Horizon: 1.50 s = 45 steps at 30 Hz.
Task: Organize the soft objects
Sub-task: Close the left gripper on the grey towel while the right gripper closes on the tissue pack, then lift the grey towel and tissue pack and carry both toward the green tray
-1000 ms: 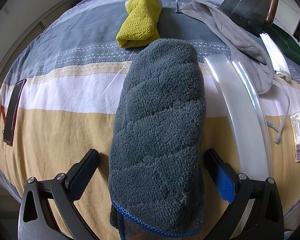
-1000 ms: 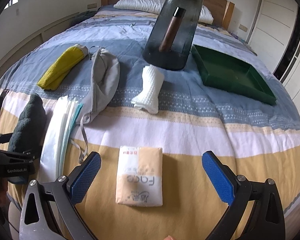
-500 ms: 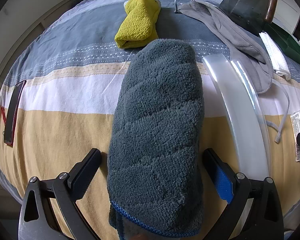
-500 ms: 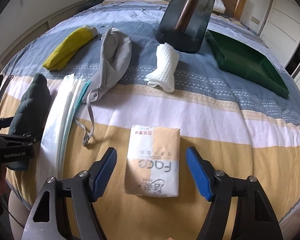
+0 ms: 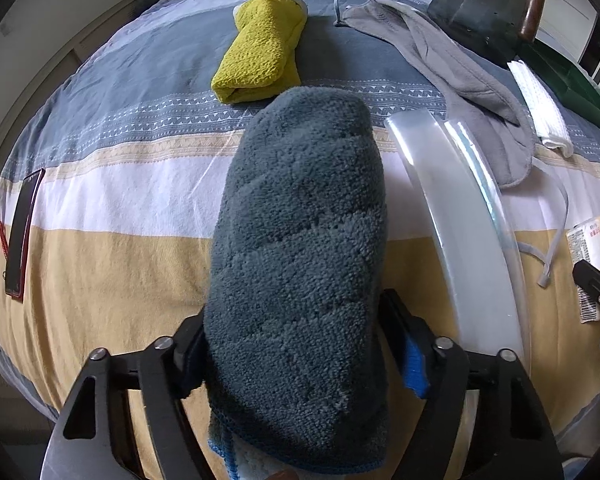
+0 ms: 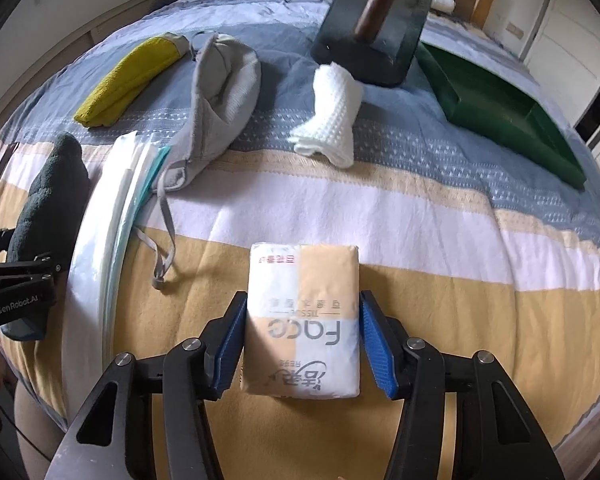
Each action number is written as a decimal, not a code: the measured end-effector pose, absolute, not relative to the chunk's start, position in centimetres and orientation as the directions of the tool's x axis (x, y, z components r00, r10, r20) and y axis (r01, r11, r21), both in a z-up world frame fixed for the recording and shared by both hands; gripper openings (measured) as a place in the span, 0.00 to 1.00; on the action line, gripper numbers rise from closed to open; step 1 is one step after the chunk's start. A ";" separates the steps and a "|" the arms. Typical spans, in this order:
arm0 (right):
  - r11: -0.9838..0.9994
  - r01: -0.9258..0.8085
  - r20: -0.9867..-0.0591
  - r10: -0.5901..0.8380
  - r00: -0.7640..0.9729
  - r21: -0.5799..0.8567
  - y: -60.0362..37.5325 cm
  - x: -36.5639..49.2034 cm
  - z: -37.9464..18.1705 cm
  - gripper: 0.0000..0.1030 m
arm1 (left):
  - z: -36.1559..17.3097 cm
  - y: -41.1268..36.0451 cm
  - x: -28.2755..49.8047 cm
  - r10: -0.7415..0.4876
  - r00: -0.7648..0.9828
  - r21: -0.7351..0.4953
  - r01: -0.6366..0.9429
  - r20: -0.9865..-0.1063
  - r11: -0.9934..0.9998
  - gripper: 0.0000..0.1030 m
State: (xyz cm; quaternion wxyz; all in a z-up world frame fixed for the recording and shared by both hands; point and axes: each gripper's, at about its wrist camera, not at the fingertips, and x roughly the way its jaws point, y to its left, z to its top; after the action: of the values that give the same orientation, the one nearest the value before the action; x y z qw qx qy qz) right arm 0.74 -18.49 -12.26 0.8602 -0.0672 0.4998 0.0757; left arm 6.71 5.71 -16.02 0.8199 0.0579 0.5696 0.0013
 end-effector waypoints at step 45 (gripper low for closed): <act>0.959 -0.276 -0.767 0.134 0.627 -0.059 -18.9 -2.5 -5.8 0.44 | -9.5 5.4 3.7 0.103 0.473 0.107 -0.018 -0.875 0.994 0.25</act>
State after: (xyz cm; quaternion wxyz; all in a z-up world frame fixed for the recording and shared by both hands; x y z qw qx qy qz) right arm -2.55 -18.90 -5.80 0.8979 -0.0857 0.4165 0.1141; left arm 3.74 5.40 -9.46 0.8571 0.0415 0.5123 0.0352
